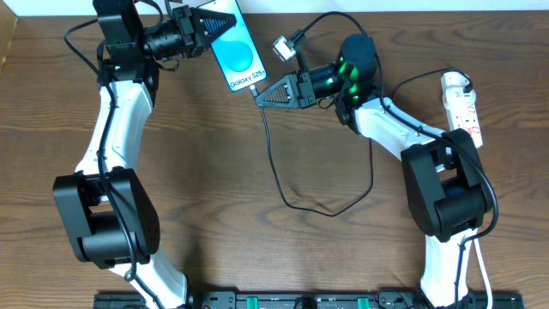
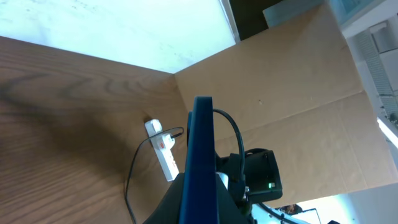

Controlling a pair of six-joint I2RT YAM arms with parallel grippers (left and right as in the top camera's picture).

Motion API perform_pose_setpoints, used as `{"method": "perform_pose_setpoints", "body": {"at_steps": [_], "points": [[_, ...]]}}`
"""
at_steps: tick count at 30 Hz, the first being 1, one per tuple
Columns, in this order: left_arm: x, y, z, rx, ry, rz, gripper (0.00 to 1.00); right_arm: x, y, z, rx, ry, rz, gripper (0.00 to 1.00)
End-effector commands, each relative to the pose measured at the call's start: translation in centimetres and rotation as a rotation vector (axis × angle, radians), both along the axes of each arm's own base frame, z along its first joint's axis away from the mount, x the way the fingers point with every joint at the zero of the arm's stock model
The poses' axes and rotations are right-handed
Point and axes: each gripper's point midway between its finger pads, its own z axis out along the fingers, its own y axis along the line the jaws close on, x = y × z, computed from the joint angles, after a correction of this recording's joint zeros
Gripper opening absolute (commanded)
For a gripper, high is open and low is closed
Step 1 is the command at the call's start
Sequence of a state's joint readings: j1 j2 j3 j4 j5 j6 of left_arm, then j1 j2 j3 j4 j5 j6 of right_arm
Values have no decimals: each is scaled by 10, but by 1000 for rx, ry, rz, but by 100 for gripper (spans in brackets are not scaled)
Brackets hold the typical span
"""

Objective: Plug charger to phone and switch on socket
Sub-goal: 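Push the connector up into the phone's port with the right gripper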

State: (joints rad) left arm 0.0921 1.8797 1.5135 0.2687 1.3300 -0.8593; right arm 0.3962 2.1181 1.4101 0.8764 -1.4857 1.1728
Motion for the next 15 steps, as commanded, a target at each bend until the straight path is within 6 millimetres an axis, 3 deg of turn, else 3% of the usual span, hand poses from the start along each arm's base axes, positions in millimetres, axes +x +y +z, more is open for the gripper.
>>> {"method": "perform_pose_setpoints", "body": {"at_steps": [1,15], "points": [[-10,-4,11,-2,-39,-52,7,7,-2,-2,5,-4,-32,1],[-11,-9,10,-1,-39,-57,7,-4,10,-2,5,-5,-3,1]]}}
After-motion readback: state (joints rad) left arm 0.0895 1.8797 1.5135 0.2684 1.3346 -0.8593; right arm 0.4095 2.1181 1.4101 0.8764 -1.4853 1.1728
